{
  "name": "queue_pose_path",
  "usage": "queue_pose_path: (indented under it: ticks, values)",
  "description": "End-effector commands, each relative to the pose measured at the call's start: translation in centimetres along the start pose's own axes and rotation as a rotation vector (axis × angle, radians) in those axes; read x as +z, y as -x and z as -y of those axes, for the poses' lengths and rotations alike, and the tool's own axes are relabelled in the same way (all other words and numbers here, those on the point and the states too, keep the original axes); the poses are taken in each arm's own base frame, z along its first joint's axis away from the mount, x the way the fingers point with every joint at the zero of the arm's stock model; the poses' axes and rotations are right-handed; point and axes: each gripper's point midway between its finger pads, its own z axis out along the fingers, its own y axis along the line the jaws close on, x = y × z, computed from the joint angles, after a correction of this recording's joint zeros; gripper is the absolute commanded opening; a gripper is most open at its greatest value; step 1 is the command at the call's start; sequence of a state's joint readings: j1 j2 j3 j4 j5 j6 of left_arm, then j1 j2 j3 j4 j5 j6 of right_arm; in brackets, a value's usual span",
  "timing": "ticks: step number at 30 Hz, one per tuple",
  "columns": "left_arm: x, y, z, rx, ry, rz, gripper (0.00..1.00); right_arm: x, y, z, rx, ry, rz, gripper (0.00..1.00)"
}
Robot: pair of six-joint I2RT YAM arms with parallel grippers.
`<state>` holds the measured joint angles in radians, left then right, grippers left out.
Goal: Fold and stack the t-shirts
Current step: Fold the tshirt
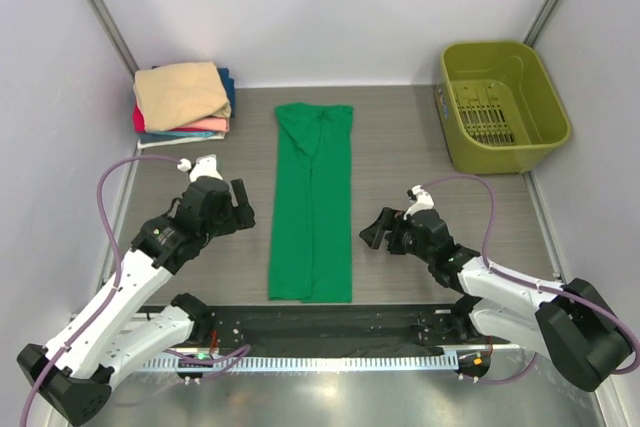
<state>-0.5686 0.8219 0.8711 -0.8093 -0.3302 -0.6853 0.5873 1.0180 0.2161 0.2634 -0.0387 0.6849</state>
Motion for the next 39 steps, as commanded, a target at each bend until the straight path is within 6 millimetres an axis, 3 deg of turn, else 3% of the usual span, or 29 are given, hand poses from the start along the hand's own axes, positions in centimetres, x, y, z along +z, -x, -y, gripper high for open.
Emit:
queue_pose_path:
  ticks: [1, 7, 15, 22, 29, 33, 34, 39]
  values:
    - [0.0, -0.2, -1.1, 0.087, 0.017, 0.013, 0.79, 0.5, 3.9, -1.9, 0.013, 0.056, 0.161, 0.90]
    - [0.0, 0.0, -1.4, 0.091, 0.025, 0.034, 0.79, 0.3, 3.3, -1.8, 0.023, 0.051, 0.135, 0.91]
    - [0.8, -0.8, -0.8, 0.108, 0.015, -0.020, 0.79, -0.7, -1.6, -3.2, 0.088, 0.096, -0.029, 0.87]
    - [1.6, -1.5, -1.0, 0.099, 0.041, -0.048, 0.79, -0.8, -3.6, -4.3, 0.052, 0.077, -0.065, 0.87]
    - [3.2, -4.5, -0.3, 0.056, 0.057, -0.198, 0.79, -0.6, -4.9, -4.8, 0.004, 0.039, -0.108, 0.87]
    - [4.1, -6.9, 0.4, -0.074, -0.002, -0.227, 0.78, -1.0, -5.6, -4.7, 0.018, 0.020, -0.126, 0.87]
    - [4.5, -8.7, -0.3, -0.093, 0.006, -0.252, 0.78, -1.0, -5.9, -4.3, 0.021, 0.006, -0.133, 0.87]
    - [4.8, -11.6, -0.5, -0.209, -0.036, -0.284, 0.73, -1.5, -7.1, -4.0, 0.033, -0.003, -0.173, 0.87]
